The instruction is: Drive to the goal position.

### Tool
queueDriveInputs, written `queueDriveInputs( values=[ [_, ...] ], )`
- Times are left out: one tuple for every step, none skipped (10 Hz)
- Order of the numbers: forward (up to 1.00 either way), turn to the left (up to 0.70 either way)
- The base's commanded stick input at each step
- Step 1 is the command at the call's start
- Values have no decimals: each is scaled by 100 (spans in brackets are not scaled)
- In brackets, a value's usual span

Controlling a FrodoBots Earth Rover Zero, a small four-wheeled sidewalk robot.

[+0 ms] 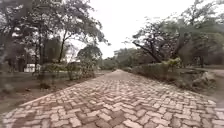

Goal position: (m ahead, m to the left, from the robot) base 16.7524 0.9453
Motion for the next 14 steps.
queueDriveInputs(
  values=[
    [70,-35],
    [70,-35],
    [70,-35],
    [70,-35],
    [70,-24],
    [70,-5],
    [70,0],
    [70,0],
    [70,0],
    [70,0],
    [70,0],
    [70,0],
    [70,0],
    [70,0]
  ],
)
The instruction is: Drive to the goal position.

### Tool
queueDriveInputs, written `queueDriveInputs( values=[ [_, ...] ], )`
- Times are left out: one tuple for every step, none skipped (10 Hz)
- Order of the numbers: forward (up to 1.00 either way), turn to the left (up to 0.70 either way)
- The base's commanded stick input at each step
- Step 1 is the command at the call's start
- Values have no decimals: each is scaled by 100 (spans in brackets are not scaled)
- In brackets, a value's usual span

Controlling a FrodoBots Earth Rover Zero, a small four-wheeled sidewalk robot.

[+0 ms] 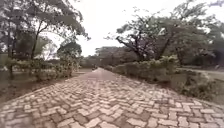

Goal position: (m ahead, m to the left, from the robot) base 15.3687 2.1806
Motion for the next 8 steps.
queueDriveInputs(
  values=[
    [70,0],
    [70,0],
    [70,0],
    [70,0],
    [70,0],
    [70,0],
    [70,0],
    [70,0]
  ],
)
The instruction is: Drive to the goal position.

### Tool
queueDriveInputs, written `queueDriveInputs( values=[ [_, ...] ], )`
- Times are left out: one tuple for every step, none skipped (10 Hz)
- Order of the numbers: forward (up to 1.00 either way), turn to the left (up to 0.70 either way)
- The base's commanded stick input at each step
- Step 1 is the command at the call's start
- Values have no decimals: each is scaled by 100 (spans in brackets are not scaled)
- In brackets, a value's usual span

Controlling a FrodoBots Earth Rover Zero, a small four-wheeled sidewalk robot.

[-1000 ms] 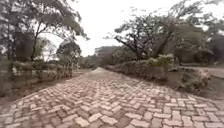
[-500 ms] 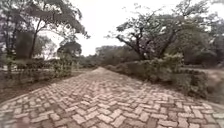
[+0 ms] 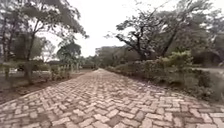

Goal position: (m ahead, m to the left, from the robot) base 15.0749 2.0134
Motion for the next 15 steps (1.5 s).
queueDriveInputs(
  values=[
    [70,0],
    [70,0],
    [70,0],
    [70,0],
    [70,35],
    [70,35],
    [70,18],
    [70,0],
    [70,0],
    [70,0],
    [70,0],
    [70,0],
    [70,0],
    [70,0],
    [70,0]
  ],
)
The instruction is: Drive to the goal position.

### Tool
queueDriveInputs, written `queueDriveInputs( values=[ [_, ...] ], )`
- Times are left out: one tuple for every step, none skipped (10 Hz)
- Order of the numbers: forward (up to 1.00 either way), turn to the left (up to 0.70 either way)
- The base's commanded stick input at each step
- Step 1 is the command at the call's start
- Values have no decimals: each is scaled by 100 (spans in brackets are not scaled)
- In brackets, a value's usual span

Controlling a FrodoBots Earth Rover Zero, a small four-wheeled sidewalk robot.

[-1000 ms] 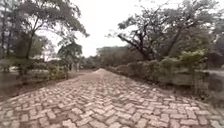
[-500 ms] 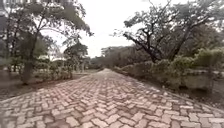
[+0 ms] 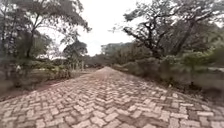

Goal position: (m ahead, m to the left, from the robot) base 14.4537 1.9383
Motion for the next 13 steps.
queueDriveInputs(
  values=[
    [70,0],
    [70,0],
    [70,0],
    [70,0],
    [70,0],
    [70,0],
    [70,0],
    [70,0],
    [70,0],
    [70,0],
    [70,0],
    [70,0],
    [70,0]
  ],
)
